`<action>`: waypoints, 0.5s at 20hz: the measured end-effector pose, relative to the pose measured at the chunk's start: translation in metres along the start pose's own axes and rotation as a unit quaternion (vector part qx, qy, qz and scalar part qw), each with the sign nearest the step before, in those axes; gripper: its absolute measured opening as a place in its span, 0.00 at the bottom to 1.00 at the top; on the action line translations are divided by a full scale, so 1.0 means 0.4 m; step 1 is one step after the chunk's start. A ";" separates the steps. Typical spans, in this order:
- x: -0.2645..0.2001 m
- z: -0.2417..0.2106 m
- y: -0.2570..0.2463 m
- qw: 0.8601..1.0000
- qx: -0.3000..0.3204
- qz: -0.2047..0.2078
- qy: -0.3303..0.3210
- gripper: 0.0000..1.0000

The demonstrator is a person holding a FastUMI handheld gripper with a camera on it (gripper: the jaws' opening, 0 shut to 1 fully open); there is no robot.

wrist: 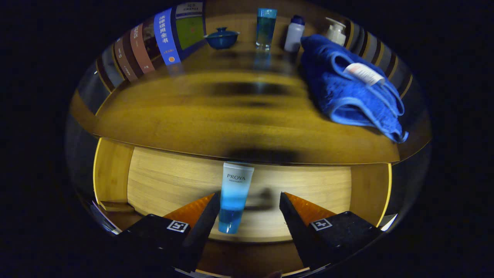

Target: Pull open the drawer, take out the items inside it, and place them on the countertop above the cabinet.

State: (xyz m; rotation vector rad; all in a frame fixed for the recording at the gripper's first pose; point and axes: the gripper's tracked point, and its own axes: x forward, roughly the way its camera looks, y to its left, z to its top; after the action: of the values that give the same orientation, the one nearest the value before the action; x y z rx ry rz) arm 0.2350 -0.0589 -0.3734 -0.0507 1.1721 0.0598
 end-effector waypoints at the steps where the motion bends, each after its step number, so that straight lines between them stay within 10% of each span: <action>1: 0.016 -0.006 0.013 1.000 0.006 0.005 0.007 0.95; 4: 0.054 -0.038 0.036 0.999 0.005 0.011 0.046 0.91; 10: 0.039 -0.046 0.048 0.997 0.017 0.009 0.080 0.48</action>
State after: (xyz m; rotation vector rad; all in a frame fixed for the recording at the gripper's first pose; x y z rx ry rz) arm 0.2226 -0.0406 -0.3949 -0.0143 1.3343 0.0521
